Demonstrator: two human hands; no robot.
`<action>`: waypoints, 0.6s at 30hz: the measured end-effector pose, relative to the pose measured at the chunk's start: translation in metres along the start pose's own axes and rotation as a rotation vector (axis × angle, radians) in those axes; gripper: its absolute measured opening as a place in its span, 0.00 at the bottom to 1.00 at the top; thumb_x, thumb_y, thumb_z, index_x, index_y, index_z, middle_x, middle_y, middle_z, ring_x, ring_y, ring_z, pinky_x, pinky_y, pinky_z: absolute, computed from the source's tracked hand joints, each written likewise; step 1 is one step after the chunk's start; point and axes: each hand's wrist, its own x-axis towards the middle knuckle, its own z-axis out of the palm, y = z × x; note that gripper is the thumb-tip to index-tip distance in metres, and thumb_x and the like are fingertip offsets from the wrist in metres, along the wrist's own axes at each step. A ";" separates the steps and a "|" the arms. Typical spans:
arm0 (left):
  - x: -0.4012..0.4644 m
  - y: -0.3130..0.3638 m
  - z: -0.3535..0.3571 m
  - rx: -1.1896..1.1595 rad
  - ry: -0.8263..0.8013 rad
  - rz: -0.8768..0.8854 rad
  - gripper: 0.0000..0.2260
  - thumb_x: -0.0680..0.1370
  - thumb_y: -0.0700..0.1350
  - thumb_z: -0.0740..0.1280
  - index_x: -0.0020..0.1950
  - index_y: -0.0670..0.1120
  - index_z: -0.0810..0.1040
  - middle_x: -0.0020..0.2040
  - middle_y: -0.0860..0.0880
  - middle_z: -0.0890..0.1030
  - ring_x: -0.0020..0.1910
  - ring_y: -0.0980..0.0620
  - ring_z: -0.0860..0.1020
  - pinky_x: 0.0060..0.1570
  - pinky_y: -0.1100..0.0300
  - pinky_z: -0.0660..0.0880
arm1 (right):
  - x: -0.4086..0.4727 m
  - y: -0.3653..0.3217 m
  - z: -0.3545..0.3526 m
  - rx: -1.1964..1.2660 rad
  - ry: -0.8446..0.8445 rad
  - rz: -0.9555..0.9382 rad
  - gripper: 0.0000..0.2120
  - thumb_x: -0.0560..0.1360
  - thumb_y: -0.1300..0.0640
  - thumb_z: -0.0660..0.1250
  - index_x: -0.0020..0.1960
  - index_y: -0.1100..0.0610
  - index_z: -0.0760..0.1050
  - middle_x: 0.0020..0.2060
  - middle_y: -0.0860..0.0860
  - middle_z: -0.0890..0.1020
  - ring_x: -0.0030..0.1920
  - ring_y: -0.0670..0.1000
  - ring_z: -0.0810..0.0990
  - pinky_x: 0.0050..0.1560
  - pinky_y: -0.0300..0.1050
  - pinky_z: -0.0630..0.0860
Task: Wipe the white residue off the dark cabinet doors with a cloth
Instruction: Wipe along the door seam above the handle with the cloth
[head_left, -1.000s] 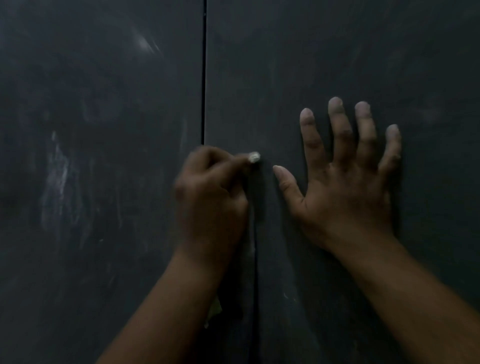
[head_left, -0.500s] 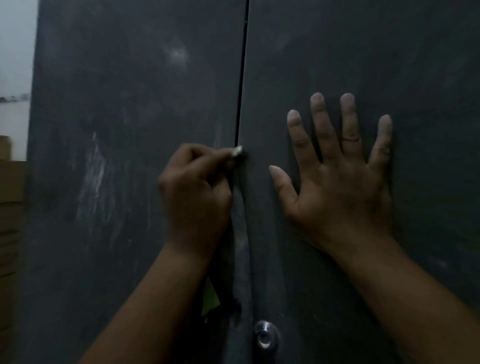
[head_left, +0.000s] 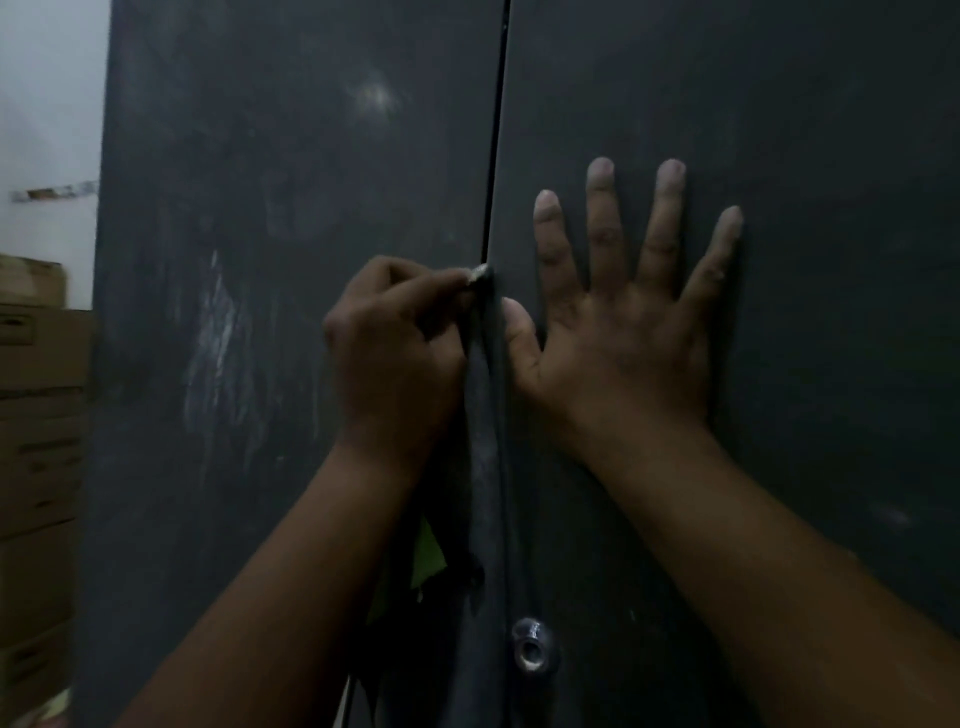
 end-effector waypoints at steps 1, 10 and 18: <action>-0.012 -0.002 -0.002 -0.002 -0.006 0.013 0.07 0.76 0.38 0.76 0.52 0.48 0.88 0.42 0.49 0.81 0.39 0.57 0.78 0.39 0.71 0.71 | 0.001 0.000 0.001 0.003 0.004 -0.011 0.37 0.81 0.32 0.42 0.84 0.51 0.44 0.83 0.57 0.42 0.81 0.68 0.40 0.76 0.76 0.41; 0.018 -0.013 -0.011 0.010 0.035 -0.163 0.08 0.77 0.41 0.74 0.55 0.48 0.88 0.46 0.48 0.84 0.44 0.52 0.82 0.48 0.57 0.79 | -0.008 -0.001 0.007 0.070 0.018 -0.131 0.37 0.83 0.35 0.44 0.84 0.54 0.43 0.84 0.55 0.41 0.83 0.61 0.38 0.81 0.64 0.40; -0.016 -0.020 -0.013 -0.071 -0.058 0.028 0.06 0.77 0.38 0.76 0.52 0.46 0.88 0.44 0.49 0.82 0.41 0.56 0.79 0.40 0.70 0.73 | -0.009 -0.005 0.007 0.063 0.019 -0.126 0.36 0.83 0.36 0.43 0.85 0.54 0.44 0.84 0.56 0.43 0.83 0.62 0.40 0.81 0.63 0.42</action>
